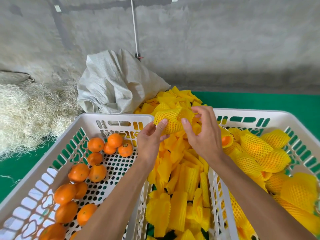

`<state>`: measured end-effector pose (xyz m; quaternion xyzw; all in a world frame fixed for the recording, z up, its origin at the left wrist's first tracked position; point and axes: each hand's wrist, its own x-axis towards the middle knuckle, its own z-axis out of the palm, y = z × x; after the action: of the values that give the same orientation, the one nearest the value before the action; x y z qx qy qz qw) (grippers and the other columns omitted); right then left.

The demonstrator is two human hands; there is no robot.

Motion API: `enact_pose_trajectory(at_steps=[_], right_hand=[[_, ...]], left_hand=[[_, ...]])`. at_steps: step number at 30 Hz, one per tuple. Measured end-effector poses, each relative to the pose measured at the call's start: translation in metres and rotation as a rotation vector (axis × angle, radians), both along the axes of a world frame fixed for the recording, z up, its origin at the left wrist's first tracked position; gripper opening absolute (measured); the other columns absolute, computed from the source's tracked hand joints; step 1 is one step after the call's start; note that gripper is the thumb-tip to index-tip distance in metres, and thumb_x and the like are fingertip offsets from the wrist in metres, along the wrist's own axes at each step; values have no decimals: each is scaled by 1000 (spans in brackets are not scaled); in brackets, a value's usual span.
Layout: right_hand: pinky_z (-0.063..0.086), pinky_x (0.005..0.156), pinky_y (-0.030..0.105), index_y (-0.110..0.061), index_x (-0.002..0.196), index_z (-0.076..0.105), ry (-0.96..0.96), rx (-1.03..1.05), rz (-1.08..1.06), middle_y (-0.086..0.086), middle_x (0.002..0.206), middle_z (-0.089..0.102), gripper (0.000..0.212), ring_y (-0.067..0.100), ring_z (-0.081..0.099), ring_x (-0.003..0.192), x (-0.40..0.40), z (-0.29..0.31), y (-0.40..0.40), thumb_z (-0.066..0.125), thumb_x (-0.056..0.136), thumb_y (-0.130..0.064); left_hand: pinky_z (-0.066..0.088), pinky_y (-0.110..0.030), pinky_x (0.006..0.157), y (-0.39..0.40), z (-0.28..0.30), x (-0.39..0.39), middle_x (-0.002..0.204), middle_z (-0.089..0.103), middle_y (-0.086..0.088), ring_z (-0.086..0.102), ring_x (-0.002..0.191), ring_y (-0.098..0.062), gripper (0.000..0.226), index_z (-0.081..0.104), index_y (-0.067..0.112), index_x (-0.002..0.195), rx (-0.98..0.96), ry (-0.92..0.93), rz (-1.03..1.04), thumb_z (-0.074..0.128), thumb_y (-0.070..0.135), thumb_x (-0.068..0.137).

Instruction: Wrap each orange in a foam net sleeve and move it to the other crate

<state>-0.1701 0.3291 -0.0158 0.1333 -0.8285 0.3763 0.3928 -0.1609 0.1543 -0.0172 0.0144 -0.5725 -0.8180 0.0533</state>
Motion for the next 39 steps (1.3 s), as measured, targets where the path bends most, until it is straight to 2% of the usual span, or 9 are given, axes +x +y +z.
enact_pose_trajectory(at_steps=[2,5,9,12,17,23,28,32,39], right_hand=[[51,96,23,-19,147,45,-4,23,15,-3,147,46,68,14,52,130,-1,1,0,63,94,-58],[36,101,5,-36,157,28,-152,161,157,-19,160,30,81,-8,29,144,-1,-4,-6,65,91,-64],[43,95,16,-45,155,27,-320,215,256,-24,154,36,83,-11,36,133,0,-16,-7,71,86,-58],[49,96,24,-43,155,31,-305,236,223,-21,154,40,84,2,44,136,-1,-16,-7,75,84,-57],[50,98,36,-40,156,32,-305,351,102,-14,162,32,84,12,41,143,-1,-12,-7,72,84,-58],[52,98,39,-26,158,33,-349,386,-9,-4,156,39,85,20,47,138,-4,-12,-5,69,88,-59],[52,92,36,-20,158,32,-338,351,-5,2,153,46,88,24,53,132,-2,-9,-4,71,88,-56],[54,87,36,-17,153,40,-306,362,-12,2,148,50,84,23,57,127,-1,-6,-6,72,87,-56],[56,84,37,-18,151,44,-330,381,15,-1,145,53,84,21,60,122,1,-8,-9,68,85,-63]], left_hand=[[62,-37,84,0,0,0,99,67,-10,67,100,-17,45,72,-3,112,-41,7,-1,78,36,89],[58,-36,81,2,-2,0,96,61,-3,62,92,-15,43,70,-1,113,-79,2,-33,78,35,91],[59,-34,83,5,-3,-1,123,74,-9,71,113,-20,40,72,13,129,-133,-29,-76,70,37,97],[61,-30,88,3,-2,-1,115,78,6,72,109,-8,25,79,29,114,-110,-76,-172,58,39,105],[59,-39,95,3,-2,-5,130,72,-9,68,121,-22,38,67,13,133,-88,-134,-169,50,37,109],[59,-33,89,4,-7,-7,117,70,-5,66,109,-19,25,72,10,118,-86,-90,-88,51,22,110],[60,-33,92,4,-9,-5,115,76,-9,72,100,-15,24,73,9,121,-162,-29,-61,71,13,98],[60,-29,79,4,-7,-4,92,75,0,70,86,-12,17,73,8,112,-197,52,-29,73,9,96],[49,-34,70,6,-5,-3,93,58,-17,53,86,-27,11,73,12,102,-186,94,-36,76,10,91]])
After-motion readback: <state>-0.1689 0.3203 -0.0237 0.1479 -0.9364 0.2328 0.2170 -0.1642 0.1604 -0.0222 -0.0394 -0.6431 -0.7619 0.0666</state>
